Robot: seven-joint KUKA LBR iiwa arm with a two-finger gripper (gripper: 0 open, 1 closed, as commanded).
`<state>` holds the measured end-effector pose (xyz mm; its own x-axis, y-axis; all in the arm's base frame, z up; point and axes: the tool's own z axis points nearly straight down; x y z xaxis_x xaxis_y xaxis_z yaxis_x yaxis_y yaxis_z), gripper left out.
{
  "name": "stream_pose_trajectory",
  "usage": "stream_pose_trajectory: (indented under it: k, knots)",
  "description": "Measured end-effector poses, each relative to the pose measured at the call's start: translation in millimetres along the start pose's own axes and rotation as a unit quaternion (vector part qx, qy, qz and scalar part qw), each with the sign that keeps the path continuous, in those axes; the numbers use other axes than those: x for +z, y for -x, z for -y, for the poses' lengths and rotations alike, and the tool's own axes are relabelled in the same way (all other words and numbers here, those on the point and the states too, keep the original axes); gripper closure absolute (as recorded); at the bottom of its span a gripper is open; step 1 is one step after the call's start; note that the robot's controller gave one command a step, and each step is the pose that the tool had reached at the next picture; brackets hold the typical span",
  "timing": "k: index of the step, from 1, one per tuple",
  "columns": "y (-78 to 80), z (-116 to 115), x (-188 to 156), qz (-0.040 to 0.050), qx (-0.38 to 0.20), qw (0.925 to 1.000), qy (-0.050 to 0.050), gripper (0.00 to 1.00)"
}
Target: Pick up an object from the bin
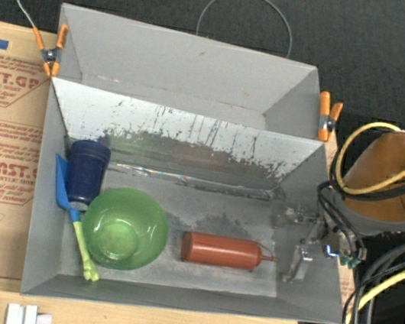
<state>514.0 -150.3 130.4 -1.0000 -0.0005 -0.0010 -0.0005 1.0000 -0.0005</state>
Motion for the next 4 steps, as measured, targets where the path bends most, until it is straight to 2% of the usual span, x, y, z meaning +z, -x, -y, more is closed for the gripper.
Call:
stream_pose_trajectory:
  k: [1,2,3,4]
  knots:
    - [-1.1,-1.7,2.5,0.0024,0.003,1.0,-0.001,0.0]
    - [11.0,-23.1,63.0,-0.0007,-0.036,0.9993,0.001,0.0]
    - [-33.4,-60.9,61.0,0.0021,-0.101,0.9949,-0.001,1.0]
    - [-33.4,-61.0,61.0,0.0021,-0.101,0.9949,-0.001,1.0]
